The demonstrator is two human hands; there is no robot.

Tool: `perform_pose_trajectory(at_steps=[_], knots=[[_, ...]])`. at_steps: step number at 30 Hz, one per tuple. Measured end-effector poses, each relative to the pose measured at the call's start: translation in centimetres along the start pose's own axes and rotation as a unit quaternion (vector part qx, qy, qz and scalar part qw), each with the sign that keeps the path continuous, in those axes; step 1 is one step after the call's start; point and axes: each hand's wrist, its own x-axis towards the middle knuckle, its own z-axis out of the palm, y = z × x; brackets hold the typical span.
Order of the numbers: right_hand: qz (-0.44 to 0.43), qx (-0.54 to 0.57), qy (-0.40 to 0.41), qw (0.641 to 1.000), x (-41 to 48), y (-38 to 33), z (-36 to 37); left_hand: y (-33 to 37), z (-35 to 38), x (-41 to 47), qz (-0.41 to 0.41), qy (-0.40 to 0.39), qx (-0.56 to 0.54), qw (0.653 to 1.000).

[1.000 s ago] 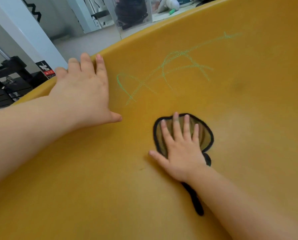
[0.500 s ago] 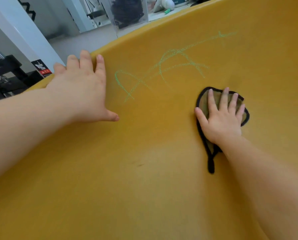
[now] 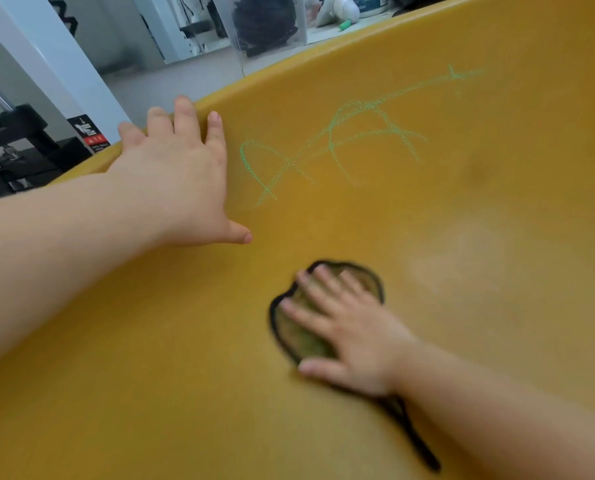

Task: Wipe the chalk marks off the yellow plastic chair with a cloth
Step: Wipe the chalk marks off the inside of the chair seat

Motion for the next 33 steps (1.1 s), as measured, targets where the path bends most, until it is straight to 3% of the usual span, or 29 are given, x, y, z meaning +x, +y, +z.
perform_pose_trajectory(at_steps=[2, 5, 8, 9, 11, 13, 14, 15, 17, 19, 23, 25, 27, 29, 31, 33], knots=[[0.156, -0.058, 0.053, 0.985, 0.6, 6.0, -1.0, 0.0, 0.1, -0.1, 0.003, -0.006, 0.011, 1.000], [0.412, 0.003, 0.120, 0.903, 0.8, 12.4, -3.7, 0.1, 0.0, -0.1, 0.000, -0.008, 0.008, 1.000], [0.516, 0.132, 0.176, 0.828, 3.0, 12.1, -5.1, 0.2, -0.3, -0.1, -0.004, -0.017, 0.008, 1.000], [0.512, 0.152, 0.175, 0.827, 4.2, 10.4, -5.2, 0.1, -0.5, -0.1, -0.005, -0.022, 0.007, 1.000], [0.422, 0.119, 0.140, 0.888, 6.0, 5.8, -4.0, 0.0, -0.6, 0.0, -0.003, -0.030, 0.000, 1.000], [0.208, 0.073, 0.096, 0.971, 5.4, -0.4, -1.9, -0.2, -0.7, 0.0, 0.006, -0.032, -0.006, 0.999], [0.095, 0.057, 0.064, 0.992, 4.3, -3.1, -1.0, -0.4, -0.8, -0.1, 0.009, -0.032, -0.007, 0.999], [0.015, 0.049, 0.028, 0.998, 3.1, -4.5, -0.3, -0.5, -0.9, -0.2, 0.012, -0.031, -0.008, 0.999], [-0.053, 0.038, 0.005, 0.998, 2.0, -3.0, 0.5, -0.7, -1.1, -0.2, 0.021, -0.031, -0.015, 0.999], [-0.029, -0.035, 0.063, 0.997, 2.4, 1.2, 0.4, -0.9, -1.4, -0.2, 0.029, -0.035, -0.023, 0.999], [0.176, -0.106, 0.153, 0.967, 4.9, 10.1, -3.0, -1.9, -1.5, 0.0, 0.045, -0.018, -0.037, 0.998], [0.329, -0.040, 0.203, 0.921, 5.4, 13.9, -5.7, -2.2, -1.7, 0.1, 0.044, -0.010, -0.050, 0.998], [0.460, 0.092, 0.247, 0.848, 5.9, 16.0, -8.1, -2.2, -1.8, 0.3, 0.041, -0.008, -0.048, 0.998], [0.501, 0.163, 0.287, 0.800, 7.5, 15.4, -9.4, -2.1, -1.8, 0.4, 0.045, -0.013, -0.042, 0.998], [0.445, 0.153, 0.295, 0.832, 9.8, 12.3, -9.7, -2.1, -1.7, 0.5, 0.050, -0.017, -0.036, 0.998], [0.319, 0.087, 0.271, 0.904, 11.7, 7.9, -8.9, -2.2, -1.7, 0.5, 0.051, -0.016, -0.029, 0.998]])
